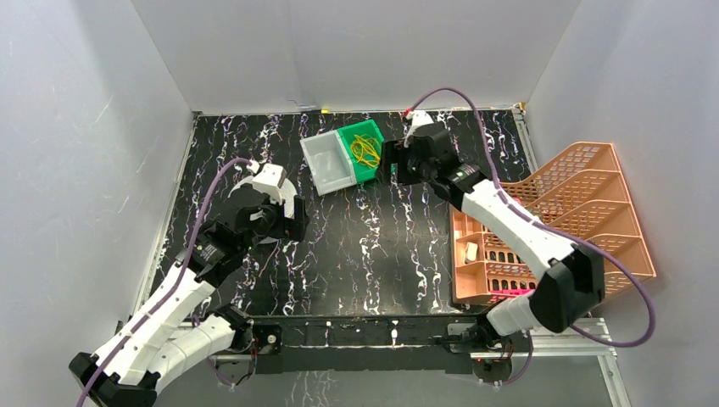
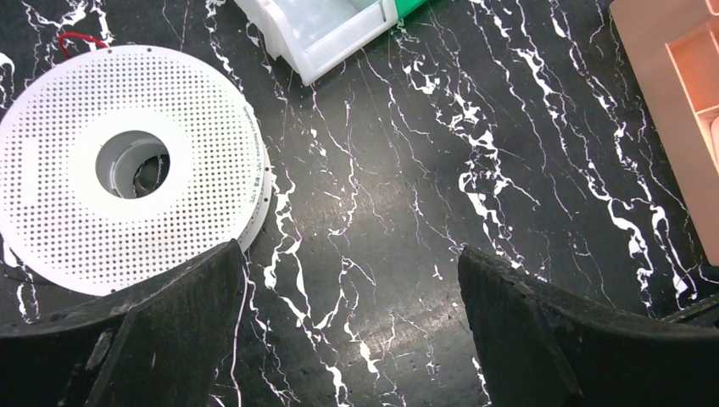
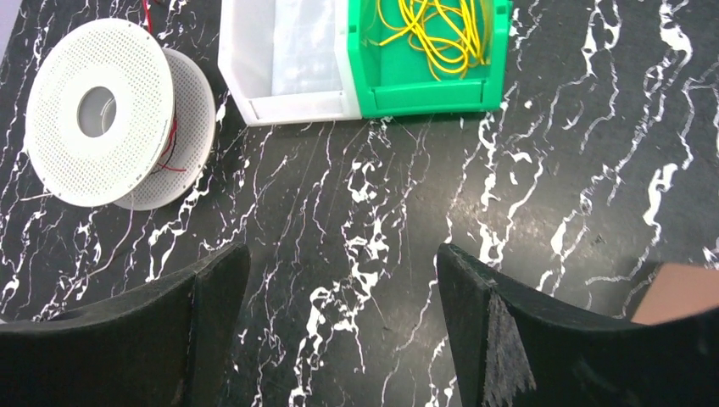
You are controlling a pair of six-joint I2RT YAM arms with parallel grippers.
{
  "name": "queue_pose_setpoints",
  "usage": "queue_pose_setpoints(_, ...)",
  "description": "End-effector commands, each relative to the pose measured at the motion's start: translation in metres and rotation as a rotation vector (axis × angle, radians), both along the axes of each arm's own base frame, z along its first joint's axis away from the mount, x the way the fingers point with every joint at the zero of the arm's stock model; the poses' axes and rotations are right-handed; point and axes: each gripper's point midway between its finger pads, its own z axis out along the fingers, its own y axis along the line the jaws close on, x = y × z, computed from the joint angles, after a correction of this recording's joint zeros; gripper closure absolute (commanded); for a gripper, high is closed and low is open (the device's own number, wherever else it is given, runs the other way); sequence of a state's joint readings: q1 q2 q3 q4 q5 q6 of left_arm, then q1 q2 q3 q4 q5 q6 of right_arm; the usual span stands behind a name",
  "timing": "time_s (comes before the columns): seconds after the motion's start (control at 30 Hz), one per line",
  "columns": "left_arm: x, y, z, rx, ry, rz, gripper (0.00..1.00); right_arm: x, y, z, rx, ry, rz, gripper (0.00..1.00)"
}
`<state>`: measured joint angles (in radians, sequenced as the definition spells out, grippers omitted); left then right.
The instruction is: Wrap the cables
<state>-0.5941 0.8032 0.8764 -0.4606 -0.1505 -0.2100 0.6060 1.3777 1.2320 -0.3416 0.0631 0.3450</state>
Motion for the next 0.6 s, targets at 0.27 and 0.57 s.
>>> queue_pose_setpoints(0.27,0.004,-0.002,-0.014,-0.032,-0.027,0.019,0.02,0.069,0.056,-0.001,0.017,-0.023,-0.006,0.2)
queue_pose_setpoints(0.57,0.0,-0.001,-0.018,-0.047,-0.025,0.02,0.02,0.123,0.083,-0.038,-0.085,-0.016,-0.063,0.26)
